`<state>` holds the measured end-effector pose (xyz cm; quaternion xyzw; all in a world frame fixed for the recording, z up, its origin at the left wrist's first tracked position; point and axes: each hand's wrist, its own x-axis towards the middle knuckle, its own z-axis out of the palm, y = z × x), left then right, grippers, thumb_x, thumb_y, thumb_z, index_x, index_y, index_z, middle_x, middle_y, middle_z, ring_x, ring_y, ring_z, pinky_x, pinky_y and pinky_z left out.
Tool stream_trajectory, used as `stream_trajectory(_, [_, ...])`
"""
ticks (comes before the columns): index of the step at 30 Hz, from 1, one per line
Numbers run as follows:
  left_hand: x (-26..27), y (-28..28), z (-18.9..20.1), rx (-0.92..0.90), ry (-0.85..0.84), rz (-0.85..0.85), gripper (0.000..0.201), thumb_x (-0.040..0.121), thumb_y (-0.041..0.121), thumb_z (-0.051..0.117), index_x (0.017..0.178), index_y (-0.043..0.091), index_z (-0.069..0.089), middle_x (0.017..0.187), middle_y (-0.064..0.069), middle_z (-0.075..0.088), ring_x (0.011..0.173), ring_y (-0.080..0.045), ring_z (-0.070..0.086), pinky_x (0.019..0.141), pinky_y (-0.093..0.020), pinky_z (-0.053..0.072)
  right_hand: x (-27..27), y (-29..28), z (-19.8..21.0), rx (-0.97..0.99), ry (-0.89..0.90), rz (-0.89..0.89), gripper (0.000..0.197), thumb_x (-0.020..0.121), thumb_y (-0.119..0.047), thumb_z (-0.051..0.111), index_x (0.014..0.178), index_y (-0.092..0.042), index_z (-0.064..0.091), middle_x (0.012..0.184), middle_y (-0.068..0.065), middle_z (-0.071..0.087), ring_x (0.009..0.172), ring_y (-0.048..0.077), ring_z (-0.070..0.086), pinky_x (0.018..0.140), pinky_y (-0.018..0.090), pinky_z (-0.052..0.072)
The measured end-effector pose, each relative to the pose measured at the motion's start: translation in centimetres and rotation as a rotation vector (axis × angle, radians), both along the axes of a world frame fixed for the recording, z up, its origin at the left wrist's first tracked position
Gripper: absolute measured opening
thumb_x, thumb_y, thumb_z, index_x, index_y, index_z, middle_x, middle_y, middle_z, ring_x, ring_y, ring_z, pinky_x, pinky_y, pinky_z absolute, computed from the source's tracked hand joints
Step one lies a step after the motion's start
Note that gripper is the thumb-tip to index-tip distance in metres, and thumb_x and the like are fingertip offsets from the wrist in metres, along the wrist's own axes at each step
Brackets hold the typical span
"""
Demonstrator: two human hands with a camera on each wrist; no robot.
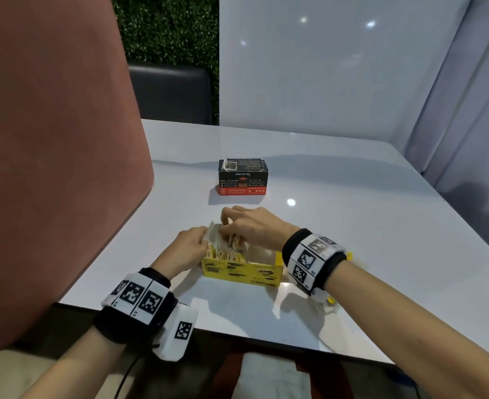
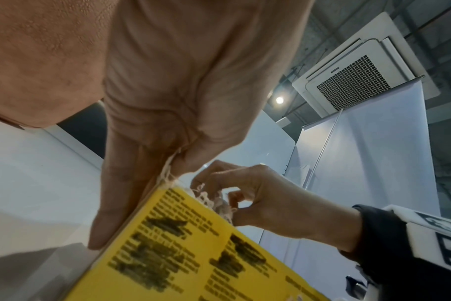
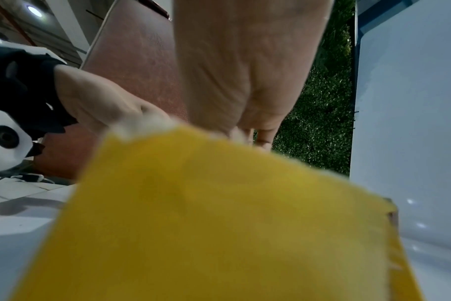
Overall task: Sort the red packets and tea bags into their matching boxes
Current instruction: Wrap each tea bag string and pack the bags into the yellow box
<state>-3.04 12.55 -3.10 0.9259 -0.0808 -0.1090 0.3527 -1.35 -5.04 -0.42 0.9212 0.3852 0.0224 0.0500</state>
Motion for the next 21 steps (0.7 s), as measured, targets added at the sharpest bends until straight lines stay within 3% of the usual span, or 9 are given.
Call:
stream_trajectory(5, [-0.2, -0.3, 0.1, -0.029, -0.005, 0.001, 0.028, 0.098, 0.02, 0.034, 0.099, 0.007, 0.059, 0.101, -0.014, 0.065, 0.092, -0.028, 0.064, 0.082, -0.046, 0.054, 0.4, 1.4, -1.2, 0.149, 0.041, -0.004, 0.028, 0.084, -0.005, 0.06, 0.11, -0.015, 0.062, 0.116, 0.009, 0.049, 0.103, 0.024, 0.05, 0.068, 0.037, 0.051])
stream_trajectory(7, [-0.2, -0.4, 0.1, -0.067, 0.011, 0.021, 0.026, 0.096, 0.018, 0.037, 0.098, 0.008, 0.061, 0.1, -0.014, 0.066, 0.092, -0.028, 0.065, 0.081, -0.046, 0.055, 0.3, 1.4, -1.6, 0.205, 0.035, -0.024, 0.034, 0.081, 0.003, 0.06, 0.112, -0.011, 0.059, 0.116, 0.011, 0.049, 0.097, 0.026, 0.054, 0.068, 0.041, 0.053])
stream_trajectory(9, [-0.3, -0.5, 0.2, -0.109, 0.04, 0.048, 0.024, 0.092, 0.012, 0.039, 0.099, 0.007, 0.062, 0.1, -0.014, 0.067, 0.089, -0.029, 0.066, 0.08, -0.046, 0.056, 0.2, 1.3, -1.7, 0.305, -0.009, -0.088, 0.035, 0.081, 0.005, 0.061, 0.113, -0.007, 0.055, 0.117, 0.013, 0.049, 0.084, 0.025, 0.058, 0.064, 0.039, 0.054])
stream_trajectory(12, [-0.4, -0.7, 0.3, -0.142, 0.073, 0.072, 0.029, 0.09, 0.003, 0.039, 0.109, 0.006, 0.061, 0.103, -0.014, 0.066, 0.087, -0.029, 0.068, 0.076, -0.043, 0.058, 0.1, 0.6, -1.4, 0.451, -0.041, -0.261, 0.027, 0.083, 0.003, 0.06, 0.108, -0.004, 0.051, 0.106, 0.014, 0.056, 0.074, 0.025, 0.059, 0.064, 0.039, 0.054])
stream_trajectory(16, [-0.6, -1.0, 0.4, -0.156, 0.08, 0.073, 0.032, 0.089, 0.0, 0.037, 0.109, 0.005, 0.061, 0.104, -0.014, 0.066, 0.085, -0.028, 0.069, 0.07, -0.036, 0.06, 0.0, 0.6, -1.3, 0.512, 0.223, -0.509, 0.006, 0.087, -0.002, 0.056, 0.092, -0.002, 0.06, 0.094, 0.015, 0.067, 0.079, 0.029, 0.065, 0.076, 0.044, 0.055])
stream_trajectory(21, [-0.4, -1.3, 0.6, -0.144, 0.086, 0.067, 0.031, 0.086, 0.0, 0.038, 0.102, 0.005, 0.063, 0.098, -0.015, 0.068, 0.082, -0.029, 0.069, 0.073, -0.042, 0.059, -0.4, 2.5, -1.3, 0.439, 0.251, -0.548, 0.02, 0.091, -0.006, 0.051, 0.109, -0.002, 0.06, 0.111, 0.017, 0.061, 0.102, 0.032, 0.059, 0.077, 0.034, 0.045])
